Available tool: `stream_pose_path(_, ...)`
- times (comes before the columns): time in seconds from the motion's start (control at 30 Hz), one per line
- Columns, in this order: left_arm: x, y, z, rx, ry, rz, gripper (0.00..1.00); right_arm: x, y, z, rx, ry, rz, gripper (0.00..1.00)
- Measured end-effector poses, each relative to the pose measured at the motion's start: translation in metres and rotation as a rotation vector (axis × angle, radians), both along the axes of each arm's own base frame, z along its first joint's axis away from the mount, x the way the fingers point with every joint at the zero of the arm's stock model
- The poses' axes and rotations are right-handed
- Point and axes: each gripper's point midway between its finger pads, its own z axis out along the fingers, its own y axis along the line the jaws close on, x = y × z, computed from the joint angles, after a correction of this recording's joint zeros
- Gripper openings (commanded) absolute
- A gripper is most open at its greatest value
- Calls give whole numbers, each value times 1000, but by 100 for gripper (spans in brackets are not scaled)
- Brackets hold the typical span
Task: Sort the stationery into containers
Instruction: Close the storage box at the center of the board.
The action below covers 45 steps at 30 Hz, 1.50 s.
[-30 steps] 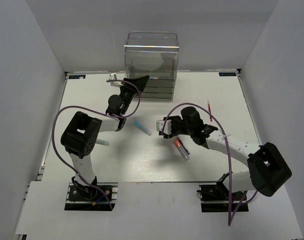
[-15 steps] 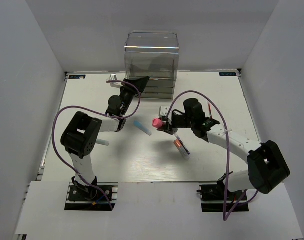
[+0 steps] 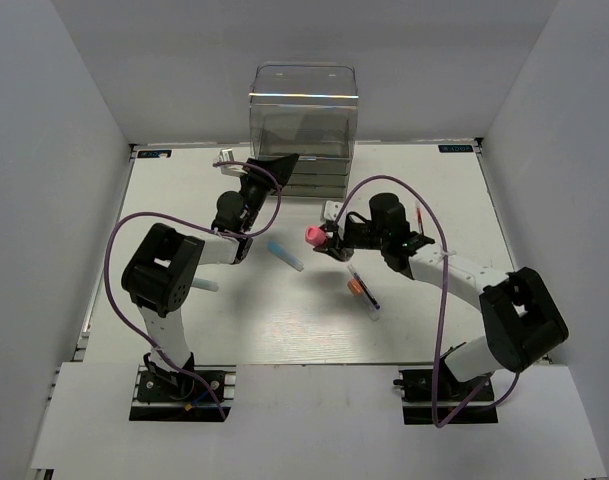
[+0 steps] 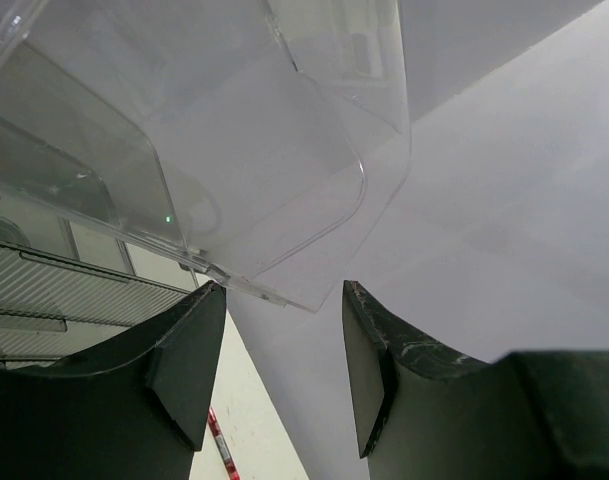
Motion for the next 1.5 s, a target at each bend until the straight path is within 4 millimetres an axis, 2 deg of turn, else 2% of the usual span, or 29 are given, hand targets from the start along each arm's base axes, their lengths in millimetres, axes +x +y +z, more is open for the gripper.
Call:
stream_pose_path(0.13,0,0,0,0,0,0,60,36,-9,-5,-66,-172,-93,0)
stream_pose_path(0.37,0,0,0,0,0,1,60,98,-30,2,-145,-480,-190,0)
stream_pose_path(0.57,0,0,0,0,0,0,60,133,-29,23,-158,-702,-176,0)
stream_pose_path(0.7,0,0,0,0,0,0,60,141,-21,36,-141,-802,-136,0)
stream_pose_path(0.93,0,0,0,0,0,0,60,140,-5,49,-89,-946,-33,0)
stream_pose_path(1.27,0,0,0,0,0,0,60,153,3,33,-68,-1082,51,0)
stream_pose_path(1.5,0,0,0,0,0,0,60,163,4,38,-60,-1222,70,0)
